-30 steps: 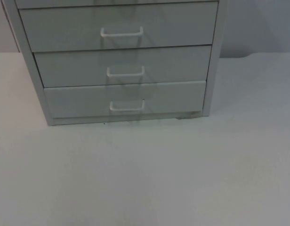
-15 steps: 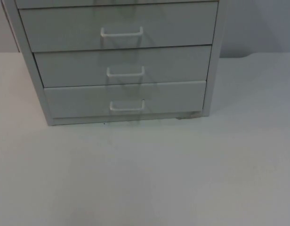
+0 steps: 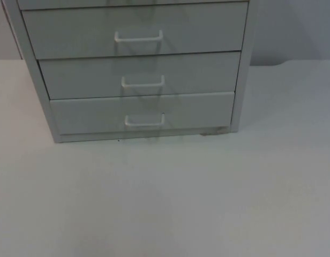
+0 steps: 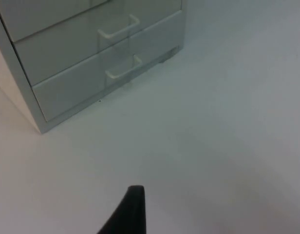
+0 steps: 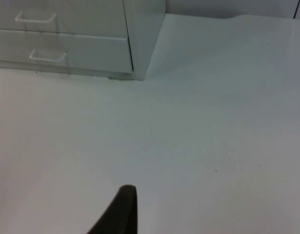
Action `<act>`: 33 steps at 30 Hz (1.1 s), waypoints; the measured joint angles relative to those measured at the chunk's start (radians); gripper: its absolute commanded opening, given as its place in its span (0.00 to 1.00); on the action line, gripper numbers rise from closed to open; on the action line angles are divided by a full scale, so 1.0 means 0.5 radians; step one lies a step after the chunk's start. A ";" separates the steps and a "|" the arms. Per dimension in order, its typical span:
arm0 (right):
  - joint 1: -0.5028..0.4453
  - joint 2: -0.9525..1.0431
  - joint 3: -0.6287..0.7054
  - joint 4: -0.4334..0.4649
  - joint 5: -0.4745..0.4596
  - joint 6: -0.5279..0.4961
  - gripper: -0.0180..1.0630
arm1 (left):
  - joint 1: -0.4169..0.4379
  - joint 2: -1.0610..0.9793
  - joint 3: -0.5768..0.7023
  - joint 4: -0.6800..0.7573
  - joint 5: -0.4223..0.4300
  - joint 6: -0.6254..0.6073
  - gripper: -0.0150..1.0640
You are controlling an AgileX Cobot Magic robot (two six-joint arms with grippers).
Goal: Open the drawer with the left hand, place the block into the drawer with the right hand, then close the drawer with the left hand.
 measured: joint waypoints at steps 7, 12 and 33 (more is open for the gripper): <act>0.000 0.000 0.000 -0.030 0.000 0.000 0.99 | 0.097 0.000 0.000 0.000 0.000 0.004 0.99; 0.000 0.000 0.000 -0.033 0.000 0.000 0.99 | 0.378 0.000 0.000 0.000 0.000 0.004 0.99; 0.000 0.000 0.000 -0.041 0.000 0.000 0.99 | 1.419 0.000 0.000 0.000 0.000 0.004 0.99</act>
